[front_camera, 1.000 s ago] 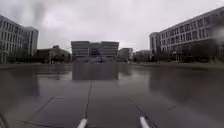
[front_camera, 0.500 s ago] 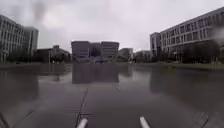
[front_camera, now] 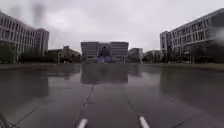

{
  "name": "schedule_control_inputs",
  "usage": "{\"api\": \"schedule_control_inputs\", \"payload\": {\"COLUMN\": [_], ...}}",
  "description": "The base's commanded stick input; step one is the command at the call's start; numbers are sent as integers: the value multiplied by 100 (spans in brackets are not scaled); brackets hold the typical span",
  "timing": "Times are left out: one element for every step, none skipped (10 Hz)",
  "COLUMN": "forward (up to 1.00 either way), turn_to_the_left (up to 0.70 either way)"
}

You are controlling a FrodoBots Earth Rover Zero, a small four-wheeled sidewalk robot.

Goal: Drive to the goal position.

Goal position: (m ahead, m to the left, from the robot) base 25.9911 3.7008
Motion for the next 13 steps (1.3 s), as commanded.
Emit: {"api": "schedule_control_inputs", "payload": {"forward": [100, 100, 100, 100, 100, 100, 100, 100, 100, 100, 100, 100, 100], "turn_to_the_left": [0, 0, 0, 0, 0, 0, 0, 0, 0, 0, 0, 0, 0]}}
